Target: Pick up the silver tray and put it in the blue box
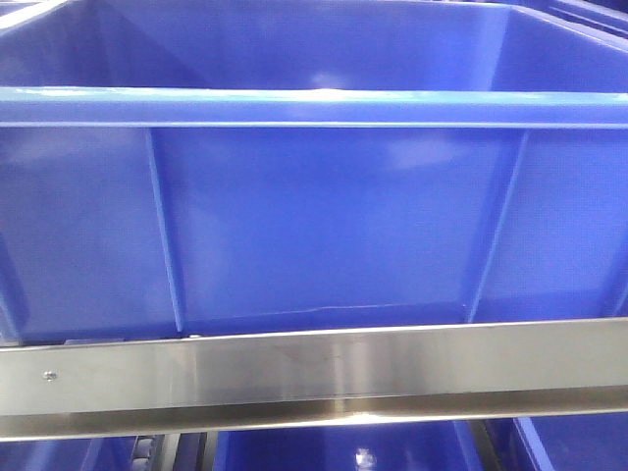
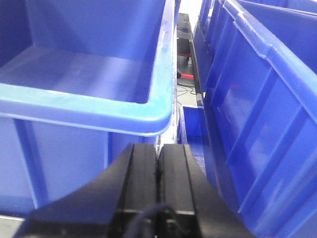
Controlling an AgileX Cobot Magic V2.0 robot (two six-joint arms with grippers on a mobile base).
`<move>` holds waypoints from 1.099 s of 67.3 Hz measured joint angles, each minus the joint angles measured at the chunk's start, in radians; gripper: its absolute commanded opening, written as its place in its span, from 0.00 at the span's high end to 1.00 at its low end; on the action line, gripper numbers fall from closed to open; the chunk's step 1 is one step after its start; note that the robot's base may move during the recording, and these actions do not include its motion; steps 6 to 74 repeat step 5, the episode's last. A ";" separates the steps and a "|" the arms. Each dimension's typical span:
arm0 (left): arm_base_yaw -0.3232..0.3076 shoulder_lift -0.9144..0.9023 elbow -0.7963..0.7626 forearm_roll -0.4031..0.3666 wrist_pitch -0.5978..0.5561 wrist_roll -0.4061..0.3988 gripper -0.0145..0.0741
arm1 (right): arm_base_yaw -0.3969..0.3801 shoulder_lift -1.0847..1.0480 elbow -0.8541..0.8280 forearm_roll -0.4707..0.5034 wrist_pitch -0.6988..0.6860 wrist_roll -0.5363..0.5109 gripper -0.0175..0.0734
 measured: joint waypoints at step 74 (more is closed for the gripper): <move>0.000 0.000 0.000 0.000 0.000 0.000 0.95 | 0.000 0.000 0.000 0.000 0.000 0.000 0.75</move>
